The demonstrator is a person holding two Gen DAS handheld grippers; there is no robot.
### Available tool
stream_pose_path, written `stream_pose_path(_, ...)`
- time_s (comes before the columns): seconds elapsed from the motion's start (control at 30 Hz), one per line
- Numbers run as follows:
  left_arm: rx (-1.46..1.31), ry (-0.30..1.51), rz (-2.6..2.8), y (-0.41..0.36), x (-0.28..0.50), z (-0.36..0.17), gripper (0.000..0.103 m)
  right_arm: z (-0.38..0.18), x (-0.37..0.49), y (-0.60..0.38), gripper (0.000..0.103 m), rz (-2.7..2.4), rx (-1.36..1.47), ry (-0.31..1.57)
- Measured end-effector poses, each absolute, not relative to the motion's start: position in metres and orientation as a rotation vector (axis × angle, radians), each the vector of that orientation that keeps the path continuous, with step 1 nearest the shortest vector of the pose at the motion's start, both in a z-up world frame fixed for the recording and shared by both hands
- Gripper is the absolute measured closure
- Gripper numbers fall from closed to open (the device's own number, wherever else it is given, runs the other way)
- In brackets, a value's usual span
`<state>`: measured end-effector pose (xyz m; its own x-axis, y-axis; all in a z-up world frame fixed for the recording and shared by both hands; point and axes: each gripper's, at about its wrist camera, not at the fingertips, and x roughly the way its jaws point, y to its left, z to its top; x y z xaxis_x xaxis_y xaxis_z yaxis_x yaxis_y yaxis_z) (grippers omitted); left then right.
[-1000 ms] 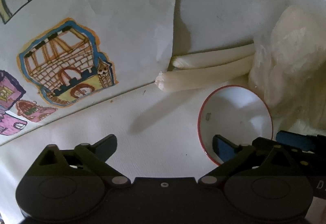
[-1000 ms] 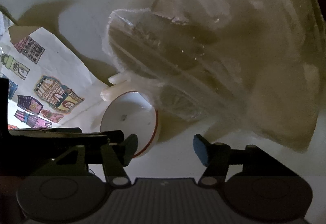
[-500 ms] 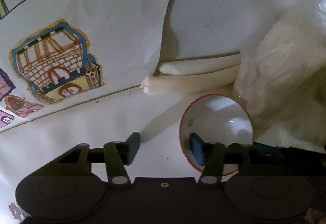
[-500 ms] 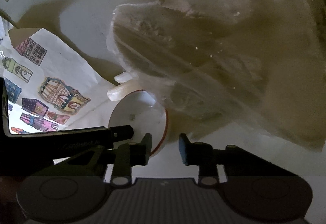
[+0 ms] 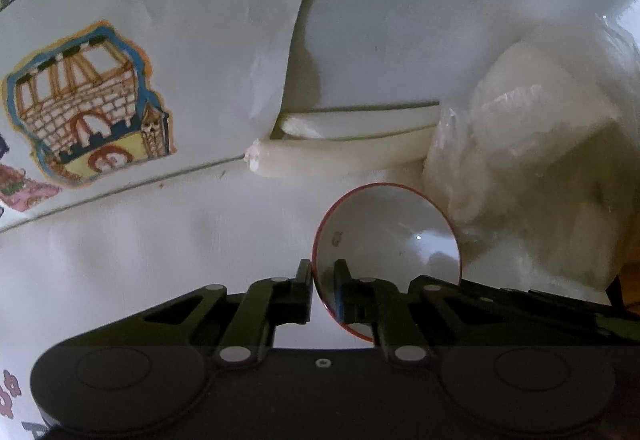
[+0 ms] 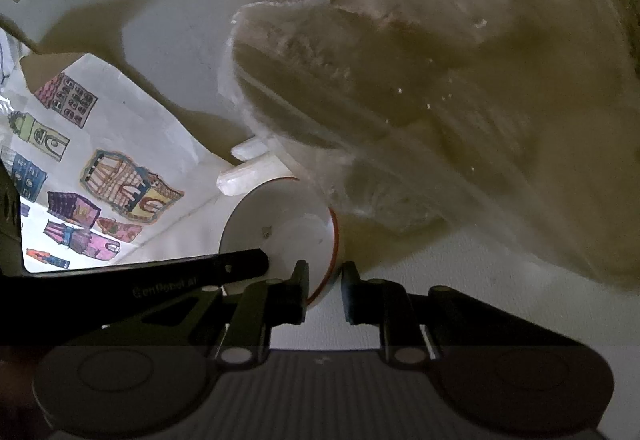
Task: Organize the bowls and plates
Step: 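Close the left gripper on the second white bowl's rim, then lift the second white bowl and carry it over the steel bowl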
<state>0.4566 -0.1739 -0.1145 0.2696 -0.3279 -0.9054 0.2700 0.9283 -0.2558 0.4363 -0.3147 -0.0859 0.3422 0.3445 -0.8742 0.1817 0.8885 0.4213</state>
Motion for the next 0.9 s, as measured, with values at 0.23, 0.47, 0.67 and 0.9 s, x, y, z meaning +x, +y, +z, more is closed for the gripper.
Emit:
stream_pose_path(0.23,-0.074,1.237,-0.399,-0.165,0.439,-0.111,0.092,-0.081,0.428,-0.311,0.086,0.131,0.493,1.231)
stream_pose_path(0.47,-0.09,1.216,-0.407,-0.152,0.426,-0.103,0.092,-0.068,0.413,-0.308,0.086,0.153,0.489,1.217)
stream_pose_path(0.67,-0.1,1.199,-0.419,-0.133,0.412,-0.092,0.092,-0.052,0.399,-0.305,0.086,0.168,0.478,1.199)
stream_pose_path(0.9,-0.111,1.184,-0.428,-0.124,0.389,-0.074,0.092,-0.034,0.381,-0.298,0.086,0.183,0.474,1.173)
